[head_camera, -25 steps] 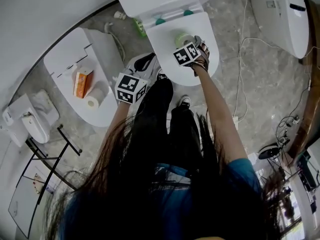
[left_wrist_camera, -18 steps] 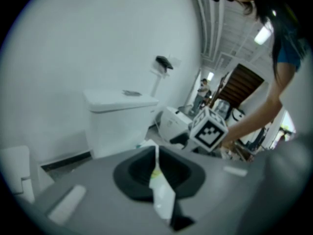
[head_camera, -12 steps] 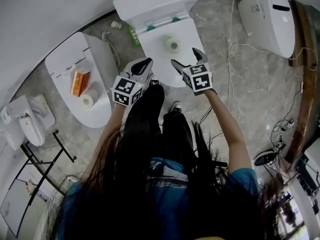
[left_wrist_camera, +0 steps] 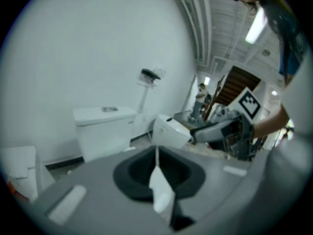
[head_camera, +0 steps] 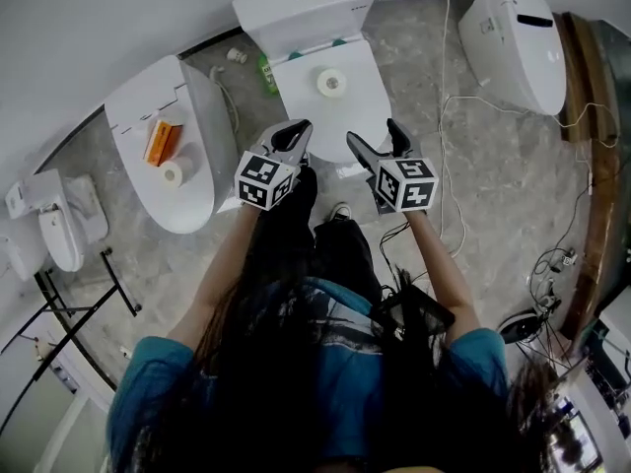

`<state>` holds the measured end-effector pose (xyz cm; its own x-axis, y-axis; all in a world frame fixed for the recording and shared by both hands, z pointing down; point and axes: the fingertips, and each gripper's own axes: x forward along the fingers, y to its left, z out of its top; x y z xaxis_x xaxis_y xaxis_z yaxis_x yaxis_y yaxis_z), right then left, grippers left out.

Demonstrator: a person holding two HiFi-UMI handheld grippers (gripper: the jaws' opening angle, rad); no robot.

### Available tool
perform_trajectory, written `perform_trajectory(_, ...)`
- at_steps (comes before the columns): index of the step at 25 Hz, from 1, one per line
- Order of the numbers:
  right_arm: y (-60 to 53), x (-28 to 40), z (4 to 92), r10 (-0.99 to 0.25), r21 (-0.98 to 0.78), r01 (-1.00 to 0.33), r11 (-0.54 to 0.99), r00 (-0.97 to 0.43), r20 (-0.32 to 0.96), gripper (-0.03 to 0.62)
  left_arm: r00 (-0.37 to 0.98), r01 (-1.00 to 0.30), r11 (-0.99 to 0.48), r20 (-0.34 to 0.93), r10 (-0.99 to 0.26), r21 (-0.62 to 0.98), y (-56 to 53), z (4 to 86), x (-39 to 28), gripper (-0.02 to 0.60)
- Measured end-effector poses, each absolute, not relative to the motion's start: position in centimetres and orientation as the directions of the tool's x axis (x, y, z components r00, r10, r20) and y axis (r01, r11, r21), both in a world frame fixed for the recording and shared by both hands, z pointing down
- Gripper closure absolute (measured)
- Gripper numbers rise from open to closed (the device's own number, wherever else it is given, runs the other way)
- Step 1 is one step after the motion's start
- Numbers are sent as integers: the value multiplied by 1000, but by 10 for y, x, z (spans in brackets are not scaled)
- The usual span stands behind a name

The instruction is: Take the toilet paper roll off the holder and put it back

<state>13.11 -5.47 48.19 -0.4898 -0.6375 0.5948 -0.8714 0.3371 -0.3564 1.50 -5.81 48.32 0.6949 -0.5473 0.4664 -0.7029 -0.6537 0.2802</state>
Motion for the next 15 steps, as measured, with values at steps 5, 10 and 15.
perform_trajectory(5,-28,161,434,-732,-369,-892,262,-432,527,530,687,-712,-660,437,-581,241,-31,446,21,575)
perform_trajectory(10,-3,173,406,-724,-424,-863,276,-476,498,559,694,-705,-678,396,-601,207,-7,414,28,575)
perform_trajectory(15,19,178,392,-734,-450,-847,282,-493,468,566,698,-703,-685,370,-613,191,18,397,35,575)
